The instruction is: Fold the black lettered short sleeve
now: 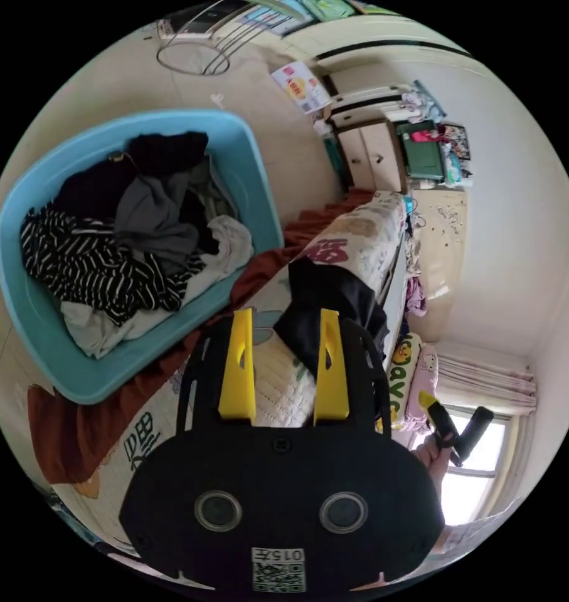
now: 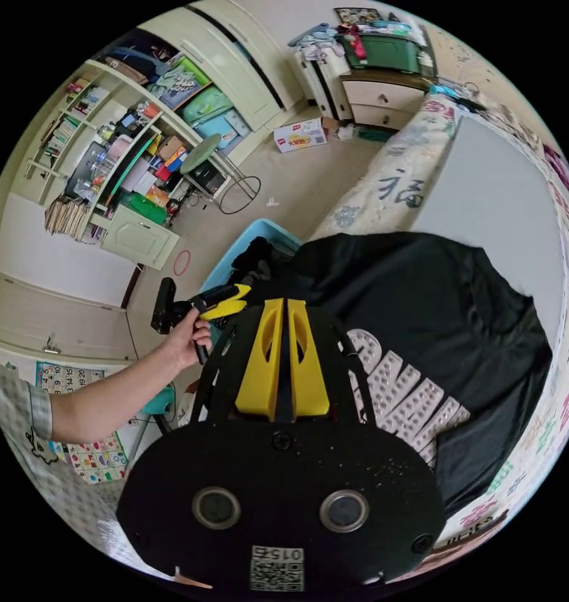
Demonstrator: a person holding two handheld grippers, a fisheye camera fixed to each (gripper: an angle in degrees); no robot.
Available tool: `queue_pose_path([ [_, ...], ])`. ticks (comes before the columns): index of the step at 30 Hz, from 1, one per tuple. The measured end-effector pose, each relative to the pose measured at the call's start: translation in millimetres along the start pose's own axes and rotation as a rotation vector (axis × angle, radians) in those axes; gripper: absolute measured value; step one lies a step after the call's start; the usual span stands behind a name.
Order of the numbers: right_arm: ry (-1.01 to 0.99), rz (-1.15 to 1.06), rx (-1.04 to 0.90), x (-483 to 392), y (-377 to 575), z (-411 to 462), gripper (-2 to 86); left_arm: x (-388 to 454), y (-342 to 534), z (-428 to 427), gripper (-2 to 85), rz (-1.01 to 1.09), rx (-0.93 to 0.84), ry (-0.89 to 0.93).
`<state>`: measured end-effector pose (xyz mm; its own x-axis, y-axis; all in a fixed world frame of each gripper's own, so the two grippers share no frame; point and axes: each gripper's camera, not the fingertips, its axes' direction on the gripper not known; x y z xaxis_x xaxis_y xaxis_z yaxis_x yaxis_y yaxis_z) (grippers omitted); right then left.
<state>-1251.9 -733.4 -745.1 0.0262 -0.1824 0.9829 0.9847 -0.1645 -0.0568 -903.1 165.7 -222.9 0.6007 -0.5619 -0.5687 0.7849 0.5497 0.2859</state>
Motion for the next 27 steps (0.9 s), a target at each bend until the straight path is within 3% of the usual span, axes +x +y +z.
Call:
queue_pose_path([
  [2,0.023,-0.041,-0.031,-15.2,-45.2,-19.4,0.8,-16.2,4.3,0.8,1.2,0.013,-0.008,0.085],
  [4,0.048,-0.074,-0.065,-28.7,-89.3,-35.5,1.3,-29.8,21.5,-13.6,-0.1,0.018,0.020,0.064],
  [13,0.102,-0.308,-0.441,-124.1,-299.3,-16.0,7.4,-96.7,75.2,-25.6,-0.8,-0.093,0.022,0.163],
  [18,0.329,-0.541,-0.793,-180.5,-370.8,54.3,12.3,-115.5,70.5,-25.2,-0.7,-0.093,0.014,0.152],
  [27,0.348,-0.524,-1.146,-156.5,-448.0,77.5,15.1,-140.7,62.4,-27.9,-0.7,-0.065,-0.007,0.155],
])
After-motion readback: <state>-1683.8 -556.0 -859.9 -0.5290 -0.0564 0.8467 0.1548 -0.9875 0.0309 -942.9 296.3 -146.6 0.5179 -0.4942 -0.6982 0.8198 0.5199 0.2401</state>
